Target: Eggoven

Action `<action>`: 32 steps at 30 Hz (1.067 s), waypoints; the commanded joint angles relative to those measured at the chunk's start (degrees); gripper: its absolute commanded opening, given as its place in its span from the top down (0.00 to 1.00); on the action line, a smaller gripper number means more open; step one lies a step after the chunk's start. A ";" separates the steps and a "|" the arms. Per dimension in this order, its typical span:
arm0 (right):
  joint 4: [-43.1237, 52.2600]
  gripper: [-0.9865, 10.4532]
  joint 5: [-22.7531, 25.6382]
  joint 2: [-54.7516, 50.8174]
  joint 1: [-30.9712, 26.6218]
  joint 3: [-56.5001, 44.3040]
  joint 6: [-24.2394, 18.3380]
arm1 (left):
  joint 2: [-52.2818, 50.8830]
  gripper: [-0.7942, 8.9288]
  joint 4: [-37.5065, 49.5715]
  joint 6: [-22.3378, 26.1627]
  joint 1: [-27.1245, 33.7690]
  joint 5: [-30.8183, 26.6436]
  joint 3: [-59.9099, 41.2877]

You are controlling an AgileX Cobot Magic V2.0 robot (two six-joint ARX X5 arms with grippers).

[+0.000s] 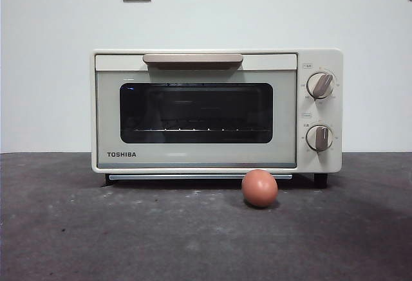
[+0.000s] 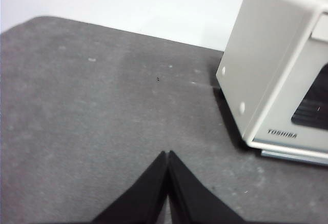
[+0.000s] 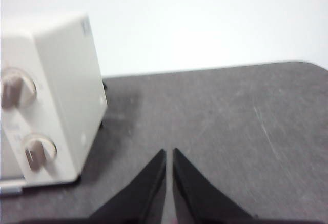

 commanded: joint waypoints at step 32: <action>-46.90 0.91 -35.08 30.08 0.94 44.04 -1.79 | 32.65 0.91 -32.48 6.99 -2.19 30.40 40.26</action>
